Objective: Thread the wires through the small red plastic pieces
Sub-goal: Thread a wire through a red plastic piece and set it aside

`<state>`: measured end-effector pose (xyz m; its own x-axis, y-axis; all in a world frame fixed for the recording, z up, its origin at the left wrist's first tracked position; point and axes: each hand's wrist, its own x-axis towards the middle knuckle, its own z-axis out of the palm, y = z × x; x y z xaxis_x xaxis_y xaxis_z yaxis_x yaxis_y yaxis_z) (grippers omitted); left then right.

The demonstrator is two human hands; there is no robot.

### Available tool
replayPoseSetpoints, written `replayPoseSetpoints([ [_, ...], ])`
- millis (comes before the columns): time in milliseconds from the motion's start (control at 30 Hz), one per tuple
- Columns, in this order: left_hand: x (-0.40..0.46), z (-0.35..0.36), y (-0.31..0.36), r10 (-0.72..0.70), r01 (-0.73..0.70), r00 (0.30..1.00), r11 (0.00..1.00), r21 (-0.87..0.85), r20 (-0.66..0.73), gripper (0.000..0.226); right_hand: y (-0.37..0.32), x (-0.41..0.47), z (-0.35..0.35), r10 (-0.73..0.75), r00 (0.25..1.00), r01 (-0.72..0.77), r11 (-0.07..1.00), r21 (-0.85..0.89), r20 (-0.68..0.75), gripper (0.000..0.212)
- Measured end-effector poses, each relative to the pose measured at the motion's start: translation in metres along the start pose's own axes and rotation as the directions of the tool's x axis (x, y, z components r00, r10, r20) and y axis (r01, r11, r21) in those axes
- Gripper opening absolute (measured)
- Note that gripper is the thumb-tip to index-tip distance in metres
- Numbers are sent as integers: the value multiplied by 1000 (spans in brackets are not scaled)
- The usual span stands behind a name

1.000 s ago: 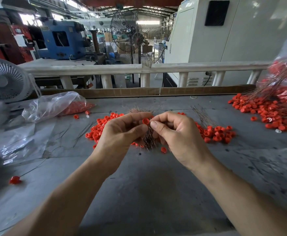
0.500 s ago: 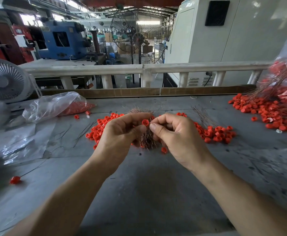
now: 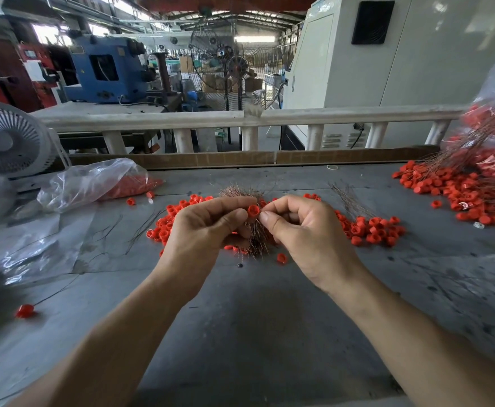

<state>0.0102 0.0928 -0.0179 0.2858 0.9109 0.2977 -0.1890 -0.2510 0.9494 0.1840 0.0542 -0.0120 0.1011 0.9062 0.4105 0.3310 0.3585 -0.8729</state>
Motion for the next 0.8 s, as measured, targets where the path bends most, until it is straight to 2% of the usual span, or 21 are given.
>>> replayPoseSetpoints([
  [400,1,1,2,-107,106,994,980,-168,4,27,4,2,-1,27,998,-30,998,51,58,15],
  [600,2,0,2,-126,126,992,978,-169,10,25,3,2,-2,26,997,-30,998,54,73,15],
  [800,2,-2,2,-120,120,993,975,-188,9,25,3,3,-2,78,991,-91,989,118,111,21],
])
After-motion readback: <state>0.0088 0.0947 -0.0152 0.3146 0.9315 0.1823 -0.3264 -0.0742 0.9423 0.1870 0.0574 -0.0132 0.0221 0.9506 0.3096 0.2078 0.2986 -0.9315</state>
